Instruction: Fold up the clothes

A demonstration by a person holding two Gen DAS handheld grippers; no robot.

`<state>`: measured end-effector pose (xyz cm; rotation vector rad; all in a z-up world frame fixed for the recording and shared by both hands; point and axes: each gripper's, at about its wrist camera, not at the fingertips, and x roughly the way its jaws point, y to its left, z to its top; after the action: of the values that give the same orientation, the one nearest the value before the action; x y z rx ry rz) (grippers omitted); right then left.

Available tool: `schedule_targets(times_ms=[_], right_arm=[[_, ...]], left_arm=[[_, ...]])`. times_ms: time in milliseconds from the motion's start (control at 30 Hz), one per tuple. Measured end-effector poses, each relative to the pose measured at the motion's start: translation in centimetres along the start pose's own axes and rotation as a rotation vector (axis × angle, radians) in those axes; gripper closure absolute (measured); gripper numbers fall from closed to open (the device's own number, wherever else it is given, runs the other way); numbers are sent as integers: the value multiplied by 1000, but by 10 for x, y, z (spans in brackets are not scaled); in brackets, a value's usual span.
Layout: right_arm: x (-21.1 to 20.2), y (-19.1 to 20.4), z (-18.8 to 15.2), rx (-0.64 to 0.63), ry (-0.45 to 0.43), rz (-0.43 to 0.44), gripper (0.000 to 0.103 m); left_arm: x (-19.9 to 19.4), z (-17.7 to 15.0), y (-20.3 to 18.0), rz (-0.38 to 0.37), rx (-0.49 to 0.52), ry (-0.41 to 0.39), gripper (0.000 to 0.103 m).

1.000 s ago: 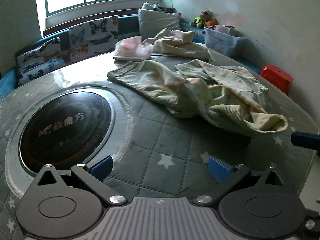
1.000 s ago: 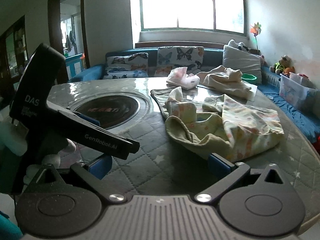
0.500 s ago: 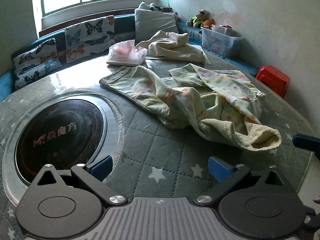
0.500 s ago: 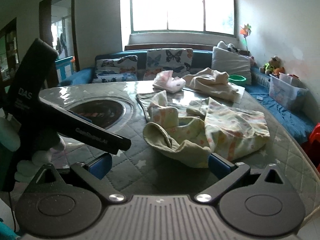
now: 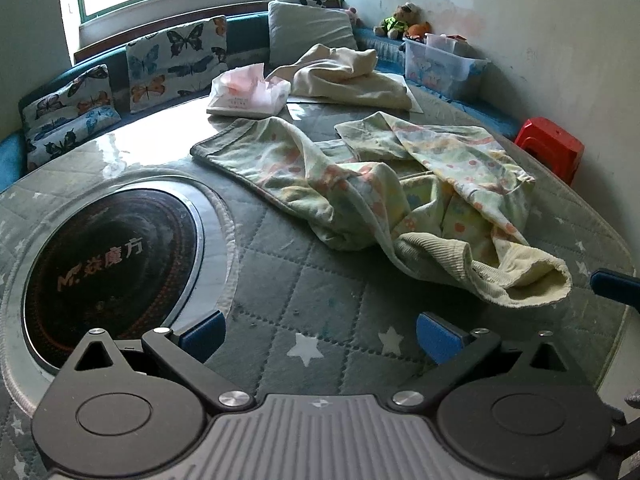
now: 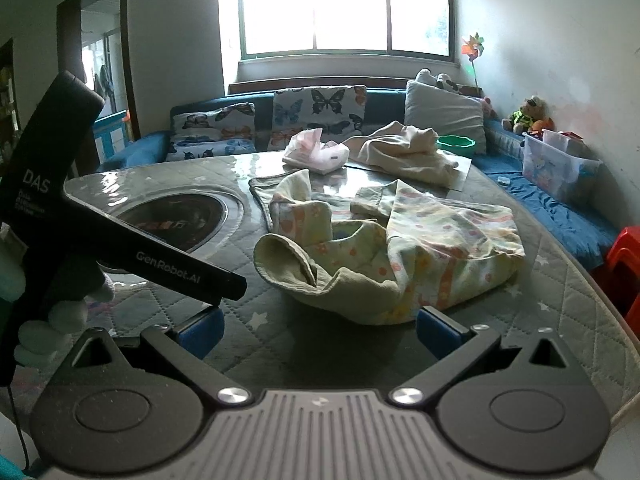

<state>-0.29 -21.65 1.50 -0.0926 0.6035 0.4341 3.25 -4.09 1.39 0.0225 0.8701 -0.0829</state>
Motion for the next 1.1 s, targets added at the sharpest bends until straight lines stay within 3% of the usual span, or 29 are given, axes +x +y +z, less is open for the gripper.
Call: schedule_targets(times_ms=[1100], right_arm=[[13,-22,10,44,-26,-38,0]], left_arm=[[17,13,-5,13,10,51,0]])
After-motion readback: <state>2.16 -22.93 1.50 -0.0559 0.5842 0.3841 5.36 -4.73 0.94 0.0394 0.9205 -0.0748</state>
